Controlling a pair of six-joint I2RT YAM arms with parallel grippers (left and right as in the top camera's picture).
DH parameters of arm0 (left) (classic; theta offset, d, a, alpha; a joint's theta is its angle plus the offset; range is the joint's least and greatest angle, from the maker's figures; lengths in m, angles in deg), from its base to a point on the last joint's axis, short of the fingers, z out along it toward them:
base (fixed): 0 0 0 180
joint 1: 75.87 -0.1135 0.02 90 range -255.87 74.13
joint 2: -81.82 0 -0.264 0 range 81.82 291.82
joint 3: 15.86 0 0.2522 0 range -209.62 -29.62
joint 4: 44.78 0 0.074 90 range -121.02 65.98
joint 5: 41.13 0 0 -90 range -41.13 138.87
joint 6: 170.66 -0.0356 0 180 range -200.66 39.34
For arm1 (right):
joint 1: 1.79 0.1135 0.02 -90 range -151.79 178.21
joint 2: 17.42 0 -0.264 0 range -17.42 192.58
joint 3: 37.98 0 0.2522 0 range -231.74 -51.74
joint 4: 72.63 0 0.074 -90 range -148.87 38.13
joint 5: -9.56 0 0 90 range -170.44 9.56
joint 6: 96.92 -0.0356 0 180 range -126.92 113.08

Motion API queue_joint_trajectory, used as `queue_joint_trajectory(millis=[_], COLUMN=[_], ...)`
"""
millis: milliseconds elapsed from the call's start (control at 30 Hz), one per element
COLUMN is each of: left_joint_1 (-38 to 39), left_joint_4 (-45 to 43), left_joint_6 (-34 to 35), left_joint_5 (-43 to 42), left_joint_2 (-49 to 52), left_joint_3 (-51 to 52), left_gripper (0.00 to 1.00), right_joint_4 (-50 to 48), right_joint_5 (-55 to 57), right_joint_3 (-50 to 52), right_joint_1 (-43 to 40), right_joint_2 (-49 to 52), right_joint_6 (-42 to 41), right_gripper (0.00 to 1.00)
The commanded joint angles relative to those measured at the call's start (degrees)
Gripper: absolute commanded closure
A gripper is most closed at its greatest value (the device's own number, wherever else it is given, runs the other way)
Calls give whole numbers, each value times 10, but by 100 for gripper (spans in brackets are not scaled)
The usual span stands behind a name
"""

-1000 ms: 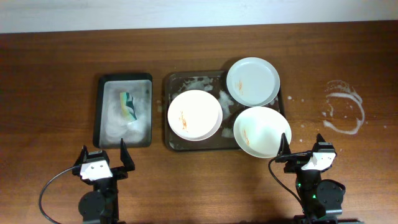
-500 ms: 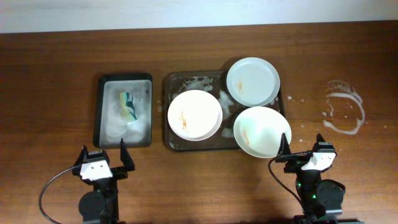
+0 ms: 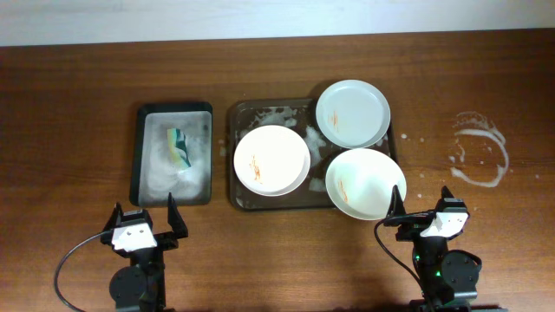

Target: Clean dirty plates on tray and stack at the side

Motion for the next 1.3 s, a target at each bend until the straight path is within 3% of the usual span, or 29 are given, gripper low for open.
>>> queue_joint_trajectory(millis=[0,1033,1267], left_joint_1=[-3,-3,-2], left_joint_4=[1,-1,2], left_joint_6=[-9,-9,-3], left_joint_5=[-7,0,-55], left_joint_2=[-6,-6,-6], left_joint_3=[3,3,3], left_gripper=[1,1,1], right_joint_4=[2,2,2], right_joint_5=[14,14,14], right_joint_3=[4,4,4], right_joint_1=[5,5,5], right_joint_2=[-3,-3,-3], right_joint_6=[-2,-2,-2], right_gripper=[2,2,2])
